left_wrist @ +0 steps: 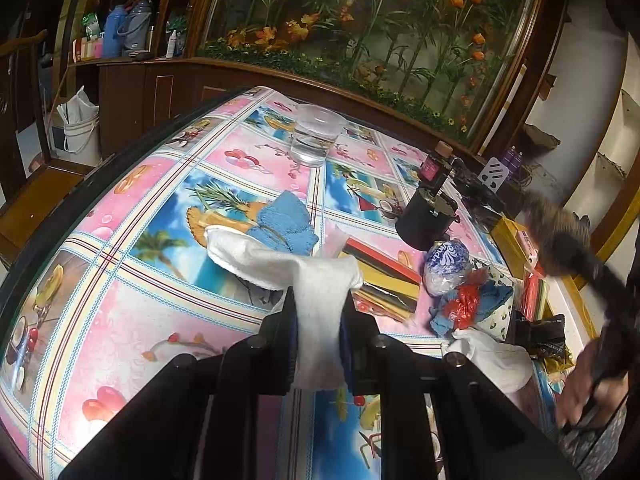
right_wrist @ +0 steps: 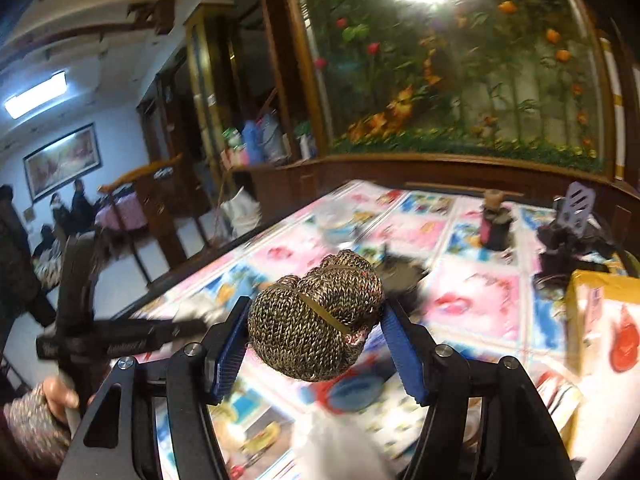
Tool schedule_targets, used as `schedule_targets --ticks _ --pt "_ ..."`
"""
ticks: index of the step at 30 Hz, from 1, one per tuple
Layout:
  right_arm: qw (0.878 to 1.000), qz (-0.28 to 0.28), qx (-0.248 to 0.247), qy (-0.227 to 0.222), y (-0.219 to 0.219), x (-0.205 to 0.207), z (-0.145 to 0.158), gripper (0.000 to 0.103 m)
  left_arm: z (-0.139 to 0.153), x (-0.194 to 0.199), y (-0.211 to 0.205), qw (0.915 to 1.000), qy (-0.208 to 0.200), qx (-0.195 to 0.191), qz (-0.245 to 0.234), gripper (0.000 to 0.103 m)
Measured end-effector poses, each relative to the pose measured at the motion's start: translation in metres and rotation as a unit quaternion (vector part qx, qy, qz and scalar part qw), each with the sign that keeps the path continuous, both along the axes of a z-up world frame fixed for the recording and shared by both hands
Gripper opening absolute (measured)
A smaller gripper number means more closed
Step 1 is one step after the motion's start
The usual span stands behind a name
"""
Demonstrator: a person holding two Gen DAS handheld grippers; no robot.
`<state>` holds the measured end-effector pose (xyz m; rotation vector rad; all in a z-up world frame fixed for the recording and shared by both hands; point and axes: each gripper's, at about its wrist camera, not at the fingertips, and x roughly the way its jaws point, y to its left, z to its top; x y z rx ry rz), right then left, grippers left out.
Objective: Organize soft objects
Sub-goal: 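Carry the white cloth with the left tool while the right tool carries the knitted ball to the box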
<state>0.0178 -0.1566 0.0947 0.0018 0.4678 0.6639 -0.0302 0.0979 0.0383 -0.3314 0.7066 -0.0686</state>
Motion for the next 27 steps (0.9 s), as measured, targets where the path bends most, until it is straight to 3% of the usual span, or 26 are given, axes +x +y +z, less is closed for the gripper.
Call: schedule_targets --ticks 5,9,17,22,27 --pt "0.998 -0.058 0.014 -0.008 -0.03 0.033 0.024 0.069 0.0 0.0 -0.001 1.0 -0.001 0.003 -0.002 0.017" --pt "0.994 -0.094 0.041 0.027 -0.062 0.053 0.019 0.069 0.0 0.001 -0.002 1.0 0.0 0.004 -0.002 0.017" --pt "0.986 -0.145 0.08 0.023 -0.119 0.057 0.032 0.069 0.009 0.003 -0.017 0.9995 -0.018 0.026 -0.007 0.017" --pt "0.971 -0.21 0.11 0.033 -0.18 0.062 0.036 0.069 0.028 0.01 -0.05 0.9982 -0.032 0.034 -0.039 0.017" --pt "0.943 -0.296 0.141 0.064 -0.253 0.068 0.031 0.069 0.05 0.026 -0.111 0.9925 -0.043 0.044 -0.106 0.017"
